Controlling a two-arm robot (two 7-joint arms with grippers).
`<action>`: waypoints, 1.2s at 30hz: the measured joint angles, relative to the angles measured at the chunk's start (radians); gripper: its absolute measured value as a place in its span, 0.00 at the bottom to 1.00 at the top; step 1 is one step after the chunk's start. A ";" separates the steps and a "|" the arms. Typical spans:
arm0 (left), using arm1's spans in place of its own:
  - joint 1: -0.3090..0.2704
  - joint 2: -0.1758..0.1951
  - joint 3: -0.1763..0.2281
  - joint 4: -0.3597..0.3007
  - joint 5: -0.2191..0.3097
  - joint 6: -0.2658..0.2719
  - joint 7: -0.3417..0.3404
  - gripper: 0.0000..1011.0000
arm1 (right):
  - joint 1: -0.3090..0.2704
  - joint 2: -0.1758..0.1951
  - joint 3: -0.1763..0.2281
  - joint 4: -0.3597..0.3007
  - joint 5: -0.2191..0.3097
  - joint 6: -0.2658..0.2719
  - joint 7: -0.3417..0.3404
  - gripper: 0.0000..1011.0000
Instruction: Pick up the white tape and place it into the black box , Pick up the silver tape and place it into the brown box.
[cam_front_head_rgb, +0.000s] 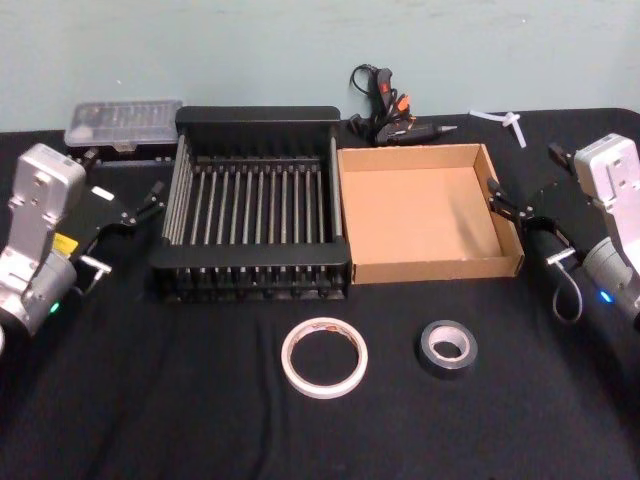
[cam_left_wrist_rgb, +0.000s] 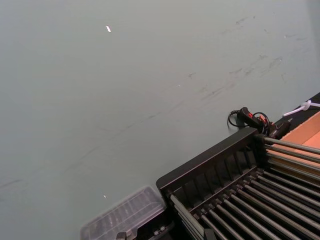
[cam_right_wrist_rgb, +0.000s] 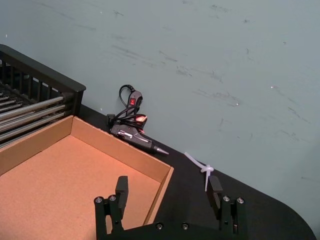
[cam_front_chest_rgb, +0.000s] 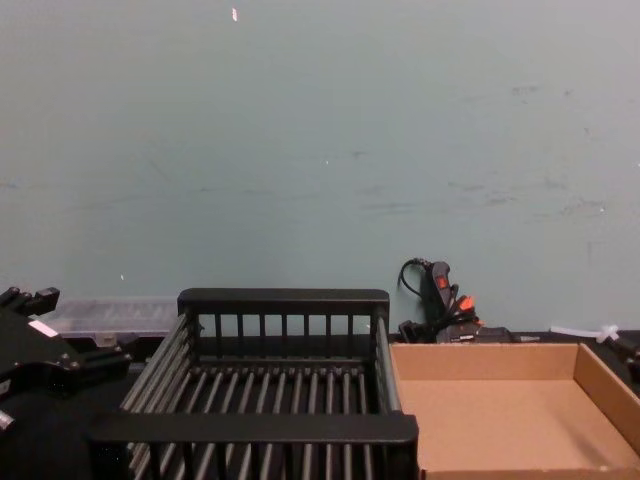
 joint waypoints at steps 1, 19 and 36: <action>0.000 0.000 0.000 0.000 0.000 0.000 0.000 0.99 | 0.000 0.000 0.000 0.000 0.000 0.000 0.000 0.99; 0.000 0.000 0.000 0.000 0.000 0.000 0.000 0.99 | 0.000 0.000 0.000 0.000 0.000 0.000 0.000 0.99; 0.000 0.000 0.000 0.000 0.000 0.000 0.000 0.99 | 0.000 0.000 0.000 0.000 0.000 0.000 0.000 0.99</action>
